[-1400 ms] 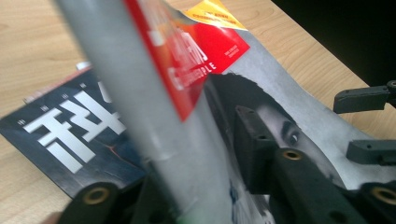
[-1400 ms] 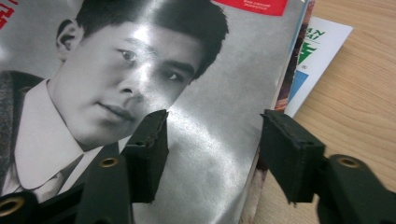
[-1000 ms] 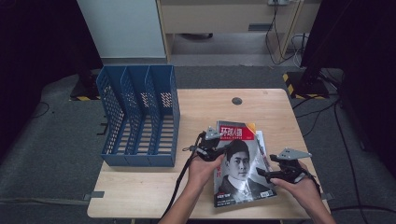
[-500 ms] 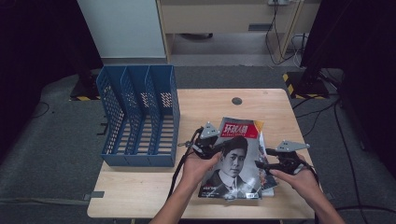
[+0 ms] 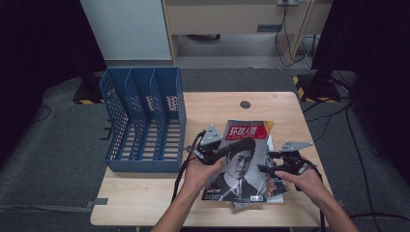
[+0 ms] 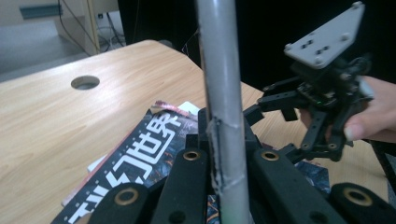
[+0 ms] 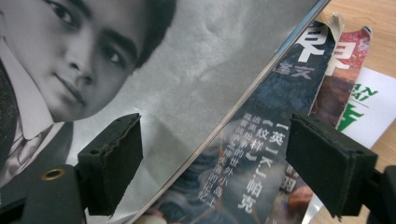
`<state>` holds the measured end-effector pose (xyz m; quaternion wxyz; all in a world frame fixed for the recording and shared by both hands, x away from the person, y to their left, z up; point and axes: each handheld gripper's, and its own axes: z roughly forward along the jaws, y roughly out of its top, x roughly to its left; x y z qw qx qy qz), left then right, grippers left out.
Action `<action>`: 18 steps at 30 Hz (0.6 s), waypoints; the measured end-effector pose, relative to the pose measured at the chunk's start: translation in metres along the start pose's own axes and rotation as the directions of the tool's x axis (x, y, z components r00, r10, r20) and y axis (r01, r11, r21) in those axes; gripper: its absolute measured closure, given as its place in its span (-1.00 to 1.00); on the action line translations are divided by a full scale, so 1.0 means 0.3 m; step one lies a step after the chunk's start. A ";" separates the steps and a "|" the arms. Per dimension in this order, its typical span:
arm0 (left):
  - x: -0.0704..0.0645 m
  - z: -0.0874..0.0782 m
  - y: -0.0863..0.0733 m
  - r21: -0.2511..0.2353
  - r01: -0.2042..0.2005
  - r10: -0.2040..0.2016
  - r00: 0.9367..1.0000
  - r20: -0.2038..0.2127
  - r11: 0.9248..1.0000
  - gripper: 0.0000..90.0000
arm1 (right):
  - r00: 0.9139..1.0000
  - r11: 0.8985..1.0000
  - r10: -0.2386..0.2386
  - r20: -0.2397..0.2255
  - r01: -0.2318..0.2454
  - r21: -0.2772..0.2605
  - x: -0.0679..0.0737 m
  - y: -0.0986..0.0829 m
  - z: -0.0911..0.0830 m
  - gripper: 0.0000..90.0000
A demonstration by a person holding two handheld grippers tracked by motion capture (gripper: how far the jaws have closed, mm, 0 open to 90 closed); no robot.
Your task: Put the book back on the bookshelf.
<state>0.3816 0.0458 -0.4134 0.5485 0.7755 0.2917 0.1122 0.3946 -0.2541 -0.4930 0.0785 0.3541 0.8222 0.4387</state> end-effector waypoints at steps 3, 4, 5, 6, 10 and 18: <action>-0.005 -0.009 0.007 -0.021 -0.021 0.022 1.000 0.018 1.000 0.93 | 1.000 1.000 -0.008 -0.017 0.008 -0.001 -0.007 0.016 0.012 -0.68; -0.005 -0.009 0.007 -0.021 -0.021 0.022 1.000 0.018 1.000 0.93 | 1.000 1.000 -0.010 -0.024 0.010 -0.007 -0.011 0.021 0.016 -0.70; -0.007 -0.012 0.011 -0.031 -0.026 0.027 0.999 0.027 0.999 0.93 | 0.999 1.000 -0.002 -0.037 0.002 -0.011 -0.013 0.028 0.019 -0.71; -0.007 -0.012 0.011 -0.031 -0.026 0.027 0.999 0.027 0.999 0.93 | 0.999 1.000 -0.006 -0.044 0.005 -0.017 -0.015 0.036 0.020 -0.71; -0.006 -0.018 0.017 -0.053 -0.033 0.035 0.998 0.043 0.998 0.93 | 0.996 0.999 -0.022 -0.082 0.019 -0.031 -0.015 0.063 0.026 -0.68; -0.005 -0.030 0.022 -0.090 -0.026 0.031 0.998 0.058 0.996 0.93 | 0.991 0.999 -0.025 -0.133 0.021 -0.029 -0.015 0.076 0.038 -0.26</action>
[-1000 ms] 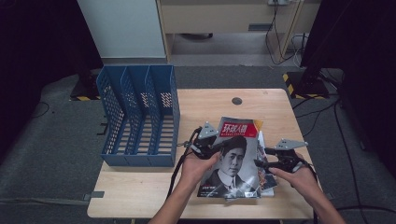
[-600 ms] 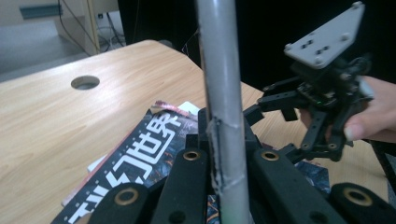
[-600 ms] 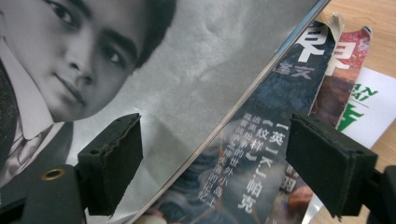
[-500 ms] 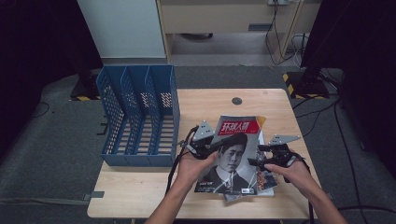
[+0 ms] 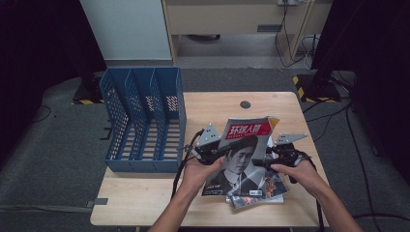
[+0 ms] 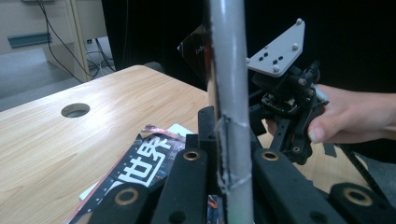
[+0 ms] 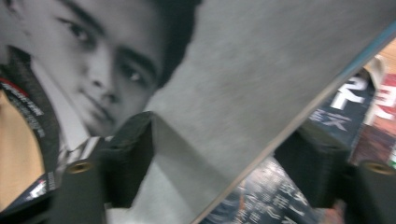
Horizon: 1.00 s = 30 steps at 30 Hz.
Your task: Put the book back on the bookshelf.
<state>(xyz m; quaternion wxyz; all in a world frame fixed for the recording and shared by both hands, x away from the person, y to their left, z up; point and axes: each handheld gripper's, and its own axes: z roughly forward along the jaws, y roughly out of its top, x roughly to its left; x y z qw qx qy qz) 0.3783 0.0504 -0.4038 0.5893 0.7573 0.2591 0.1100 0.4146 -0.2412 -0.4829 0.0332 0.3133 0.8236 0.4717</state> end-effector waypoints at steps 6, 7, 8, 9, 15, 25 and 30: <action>0.010 -0.008 0.002 -0.015 0.008 -0.008 1.000 0.000 1.000 0.93 | 1.000 1.000 -0.020 -0.002 0.020 -0.015 0.007 0.016 -0.012 -0.05; 0.018 -0.012 0.003 -0.023 0.015 -0.015 1.000 -0.001 1.000 0.93 | 1.000 1.000 -0.021 -0.002 0.021 -0.019 0.006 0.019 -0.019 0.00; 0.018 -0.012 0.003 -0.023 0.015 -0.015 1.000 -0.001 1.000 0.93 | 1.000 1.000 -0.021 -0.002 0.021 -0.019 0.006 0.019 -0.019 0.00; 0.028 -0.014 0.004 -0.027 0.022 -0.022 1.000 -0.001 0.999 0.93 | 1.000 0.999 -0.017 -0.008 0.017 -0.033 0.008 0.027 -0.035 0.12; 0.059 -0.023 0.007 -0.052 0.048 -0.048 0.999 0.003 0.998 0.93 | 0.999 0.998 -0.051 0.001 0.051 -0.041 0.022 0.063 -0.070 0.42; 0.091 -0.026 0.028 -0.099 0.038 -0.040 0.999 -0.018 0.994 0.93 | 0.990 0.992 -0.112 0.085 0.117 -0.047 0.043 0.136 -0.124 0.83; 0.102 -0.015 0.036 -0.115 0.020 -0.023 0.999 -0.025 0.993 0.93 | 0.979 0.988 -0.141 0.144 0.148 -0.039 0.043 0.167 -0.141 0.84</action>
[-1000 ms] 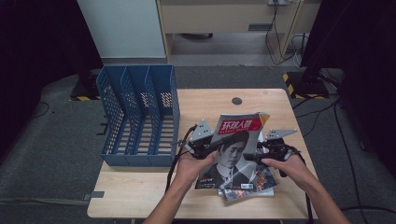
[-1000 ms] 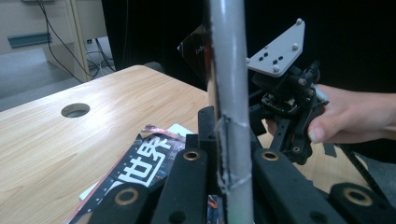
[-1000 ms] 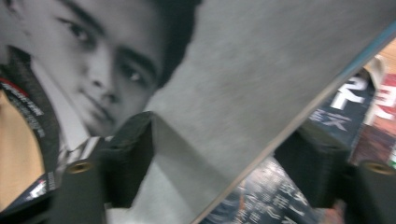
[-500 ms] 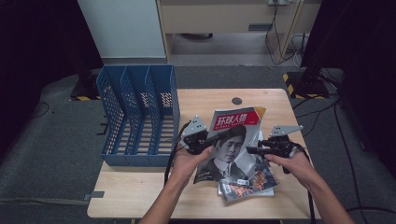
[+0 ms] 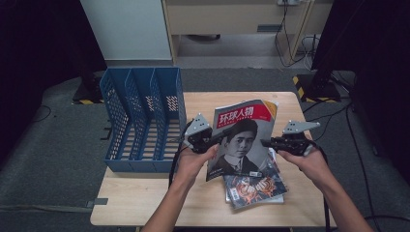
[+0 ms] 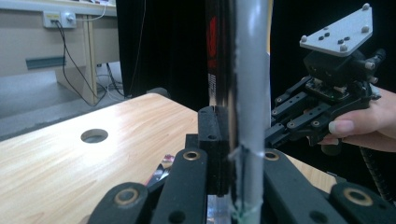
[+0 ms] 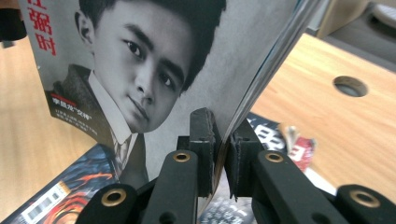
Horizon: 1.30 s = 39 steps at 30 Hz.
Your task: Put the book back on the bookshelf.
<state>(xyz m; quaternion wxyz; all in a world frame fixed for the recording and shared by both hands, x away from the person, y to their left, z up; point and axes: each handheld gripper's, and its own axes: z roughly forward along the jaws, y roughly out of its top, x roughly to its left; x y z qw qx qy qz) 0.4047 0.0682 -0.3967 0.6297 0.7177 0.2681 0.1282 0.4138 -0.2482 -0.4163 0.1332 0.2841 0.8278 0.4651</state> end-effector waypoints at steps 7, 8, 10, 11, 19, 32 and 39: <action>0.008 -0.008 -0.005 -0.003 -0.026 0.026 1.000 -0.008 1.000 0.92 | 0.999 1.000 -0.022 0.027 0.022 -0.012 0.002 0.016 -0.009 0.86; 0.008 -0.008 -0.005 -0.003 -0.026 0.026 1.000 -0.008 1.000 0.92 | 0.999 1.000 -0.022 0.027 0.022 -0.012 0.002 0.016 -0.009 0.86; 0.003 -0.017 -0.010 -0.010 -0.027 0.027 1.000 0.000 1.000 0.92 | 0.999 0.999 -0.031 0.019 0.032 -0.015 0.008 0.018 -0.017 0.86; 0.000 -0.022 -0.012 -0.012 -0.030 0.030 1.000 0.003 0.999 0.92 | 0.999 0.999 -0.043 0.022 0.043 -0.015 0.017 0.021 -0.021 0.86; -0.019 -0.062 -0.046 -0.034 -0.026 0.027 0.999 0.029 0.999 0.87 | 0.996 0.996 -0.088 0.008 0.088 -0.025 0.056 0.033 -0.045 0.88; -0.014 -0.040 -0.056 -0.087 -0.010 0.015 0.998 0.064 0.996 0.68 | 0.994 0.994 -0.105 -0.011 0.105 -0.024 0.069 0.035 -0.056 0.89; -0.016 -0.034 -0.056 -0.095 -0.008 0.010 1.000 0.022 0.995 0.90 | 0.995 0.995 -0.099 -0.016 0.098 -0.027 0.072 0.031 -0.061 0.88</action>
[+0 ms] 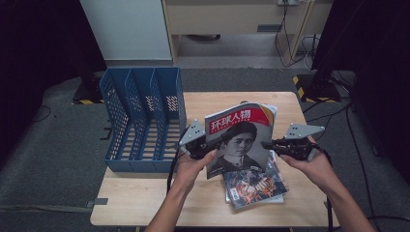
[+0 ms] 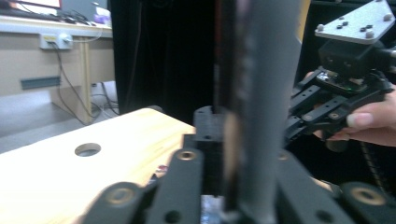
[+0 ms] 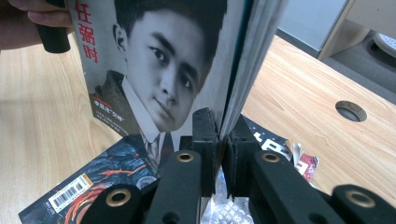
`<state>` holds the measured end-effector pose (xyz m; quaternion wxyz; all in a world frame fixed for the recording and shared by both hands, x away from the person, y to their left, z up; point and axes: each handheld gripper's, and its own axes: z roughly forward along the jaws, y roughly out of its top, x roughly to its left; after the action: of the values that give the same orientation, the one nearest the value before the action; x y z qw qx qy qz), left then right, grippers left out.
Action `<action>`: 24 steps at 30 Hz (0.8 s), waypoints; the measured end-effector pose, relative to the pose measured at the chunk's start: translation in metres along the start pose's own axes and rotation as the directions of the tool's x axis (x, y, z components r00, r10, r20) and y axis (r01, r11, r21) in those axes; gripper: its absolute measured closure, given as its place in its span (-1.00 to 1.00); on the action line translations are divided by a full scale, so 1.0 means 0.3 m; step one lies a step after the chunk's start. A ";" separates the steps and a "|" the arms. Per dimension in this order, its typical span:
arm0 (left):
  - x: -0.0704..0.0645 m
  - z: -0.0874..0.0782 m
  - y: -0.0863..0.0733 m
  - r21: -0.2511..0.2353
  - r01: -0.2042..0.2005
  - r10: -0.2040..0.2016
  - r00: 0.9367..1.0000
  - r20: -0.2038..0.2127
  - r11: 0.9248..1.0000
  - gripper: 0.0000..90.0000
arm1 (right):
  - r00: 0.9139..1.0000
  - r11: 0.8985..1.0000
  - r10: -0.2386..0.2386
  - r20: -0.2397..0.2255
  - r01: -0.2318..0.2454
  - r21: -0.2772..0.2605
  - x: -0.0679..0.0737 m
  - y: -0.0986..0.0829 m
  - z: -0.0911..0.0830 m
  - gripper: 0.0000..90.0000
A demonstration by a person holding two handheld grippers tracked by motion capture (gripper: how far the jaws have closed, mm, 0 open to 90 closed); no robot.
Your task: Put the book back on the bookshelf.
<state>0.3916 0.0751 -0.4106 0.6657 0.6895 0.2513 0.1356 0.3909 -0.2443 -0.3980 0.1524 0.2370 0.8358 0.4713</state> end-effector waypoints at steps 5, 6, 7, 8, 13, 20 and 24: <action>-0.018 0.003 0.002 0.000 -0.024 0.024 1.000 -0.011 1.000 0.92 | 1.000 1.000 0.020 0.010 -0.020 -0.009 -0.011 -0.007 0.001 0.77; -0.021 0.004 0.003 0.000 -0.033 0.033 0.999 -0.010 0.999 0.92 | 0.999 1.000 0.030 0.019 -0.030 -0.006 -0.021 -0.010 0.003 0.74; -0.025 0.004 0.004 -0.004 -0.037 0.037 0.999 -0.006 0.999 0.92 | 0.999 0.999 0.035 0.017 -0.035 -0.005 -0.025 -0.012 0.003 0.72; -0.025 0.004 0.004 -0.004 -0.037 0.037 0.999 -0.006 0.999 0.92 | 0.999 0.999 0.042 0.020 -0.042 -0.003 -0.030 -0.013 0.003 0.70; -0.036 0.008 0.007 -0.013 -0.041 0.041 0.999 0.009 0.999 0.92 | 0.998 0.998 0.055 0.020 -0.055 0.008 -0.042 -0.013 0.003 0.61; -0.046 0.004 0.023 -0.020 -0.056 0.056 0.998 0.014 0.998 0.92 | 0.997 0.997 0.068 0.043 -0.070 0.037 -0.057 -0.021 -0.006 0.28; -0.047 -0.001 0.037 -0.028 -0.062 0.062 0.998 0.005 0.998 0.92 | 0.995 0.994 0.072 0.063 -0.077 0.076 -0.056 -0.042 0.005 0.00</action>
<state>0.3816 0.0680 -0.3975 0.6714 0.6879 0.2260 0.1576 0.4026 -0.2580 -0.4090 0.1505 0.2879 0.8393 0.4360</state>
